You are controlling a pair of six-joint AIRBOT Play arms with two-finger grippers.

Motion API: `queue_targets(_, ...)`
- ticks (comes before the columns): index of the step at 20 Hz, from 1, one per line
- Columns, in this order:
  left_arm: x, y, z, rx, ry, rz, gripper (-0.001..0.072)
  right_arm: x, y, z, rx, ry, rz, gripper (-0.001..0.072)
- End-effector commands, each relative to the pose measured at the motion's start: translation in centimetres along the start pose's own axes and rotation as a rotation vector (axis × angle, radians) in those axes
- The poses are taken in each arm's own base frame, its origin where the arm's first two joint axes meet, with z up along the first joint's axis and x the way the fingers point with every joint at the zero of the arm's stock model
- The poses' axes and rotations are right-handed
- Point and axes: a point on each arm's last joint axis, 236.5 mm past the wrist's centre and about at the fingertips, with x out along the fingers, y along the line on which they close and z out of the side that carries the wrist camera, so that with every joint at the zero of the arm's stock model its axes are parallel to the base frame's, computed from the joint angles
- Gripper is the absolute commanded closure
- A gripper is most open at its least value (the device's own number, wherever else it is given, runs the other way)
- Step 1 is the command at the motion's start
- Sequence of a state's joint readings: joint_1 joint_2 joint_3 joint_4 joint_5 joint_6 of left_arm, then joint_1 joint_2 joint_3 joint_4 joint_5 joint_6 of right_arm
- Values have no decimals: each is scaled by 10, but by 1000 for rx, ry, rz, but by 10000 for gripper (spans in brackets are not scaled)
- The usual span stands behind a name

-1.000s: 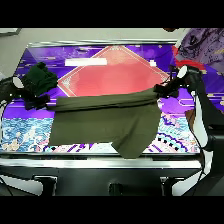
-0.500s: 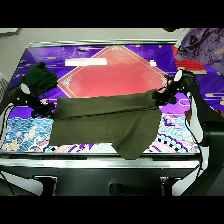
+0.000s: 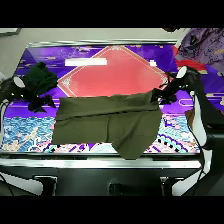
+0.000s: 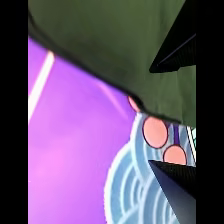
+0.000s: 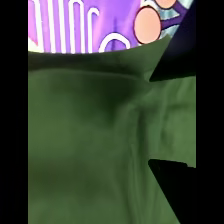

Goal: Fold the clothes and pants, and hang the long-sleeved shirts on hangers.

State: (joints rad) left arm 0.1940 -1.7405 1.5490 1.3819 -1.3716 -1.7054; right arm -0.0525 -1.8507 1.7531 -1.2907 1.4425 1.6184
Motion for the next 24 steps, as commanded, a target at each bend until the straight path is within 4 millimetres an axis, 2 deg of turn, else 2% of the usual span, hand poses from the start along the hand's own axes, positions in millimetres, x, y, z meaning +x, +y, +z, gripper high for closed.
queue_targets(1,-68,2,26,27,-172,24,77,-52,-1,-8,-81,-60,-50,162)
queue_targets(3,-101,20,21,19,-239,73,78,-83,-1,-20,-68,-101,15,165)
queue_targets(5,-118,42,3,-16,-260,101,79,-86,-2,-55,-22,-69,164,163)
queue_targets(8,-116,74,-35,-98,-247,103,89,-52,-14,-143,101,49,266,163)
queue_targets(10,-111,84,-54,-127,-242,106,89,-21,-14,-200,151,111,279,163)
queue_targets(12,-103,86,-66,-143,-219,106,89,2,-5,-234,201,127,326,163)
queue_targets(14,-95,85,-73,-160,-195,104,89,20,6,-250,249,132,388,163)
queue_targets(16,-90,79,-76,-145,-181,102,89,32,11,-255,281,125,426,164)
queue_targets(18,-89,75,-76,-132,-179,101,89,40,9,-259,295,119,418,164)
queue_targets(24,-88,70,-76,-120,-177,100,89,42,9,-245,328,63,431,165)
